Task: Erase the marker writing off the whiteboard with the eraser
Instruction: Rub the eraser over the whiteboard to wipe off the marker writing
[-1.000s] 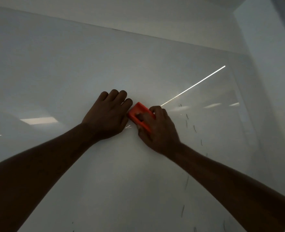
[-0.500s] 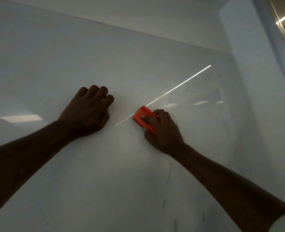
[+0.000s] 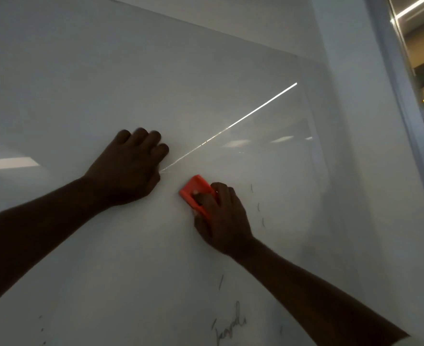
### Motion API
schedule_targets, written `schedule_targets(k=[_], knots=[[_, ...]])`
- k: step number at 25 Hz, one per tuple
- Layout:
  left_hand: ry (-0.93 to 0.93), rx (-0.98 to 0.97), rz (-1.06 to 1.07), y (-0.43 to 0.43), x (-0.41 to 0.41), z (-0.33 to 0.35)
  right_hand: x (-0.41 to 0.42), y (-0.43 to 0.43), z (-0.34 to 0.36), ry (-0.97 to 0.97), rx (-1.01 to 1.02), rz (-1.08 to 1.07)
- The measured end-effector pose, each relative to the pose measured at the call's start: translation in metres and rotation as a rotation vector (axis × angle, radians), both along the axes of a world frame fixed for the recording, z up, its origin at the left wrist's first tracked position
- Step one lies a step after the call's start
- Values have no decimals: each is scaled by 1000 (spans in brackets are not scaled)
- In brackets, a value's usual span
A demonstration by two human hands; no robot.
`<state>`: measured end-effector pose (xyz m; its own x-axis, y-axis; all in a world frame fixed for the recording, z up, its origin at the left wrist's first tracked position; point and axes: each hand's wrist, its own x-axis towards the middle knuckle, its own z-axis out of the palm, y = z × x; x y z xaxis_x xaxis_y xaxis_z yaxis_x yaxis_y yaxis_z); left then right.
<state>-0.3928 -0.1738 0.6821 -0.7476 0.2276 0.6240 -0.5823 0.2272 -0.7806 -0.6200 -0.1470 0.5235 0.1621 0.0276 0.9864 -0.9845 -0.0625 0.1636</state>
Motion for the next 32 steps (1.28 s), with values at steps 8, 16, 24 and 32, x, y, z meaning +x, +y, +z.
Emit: schedule_targets(k=[8, 16, 24, 32], knots=[[-155, 38, 48, -4, -36, -61, -77, 14, 7, -988, -75, -64], [-151, 24, 4, -3, -34, -64, -12, 13, -136, 19, 105, 7], [-195, -1, 9, -6, -39, -69, -46, 0, -96, -933, -117, -30], [-392, 96, -50, -9, -32, -173, -77, 16, -183, -695, 25, -163]])
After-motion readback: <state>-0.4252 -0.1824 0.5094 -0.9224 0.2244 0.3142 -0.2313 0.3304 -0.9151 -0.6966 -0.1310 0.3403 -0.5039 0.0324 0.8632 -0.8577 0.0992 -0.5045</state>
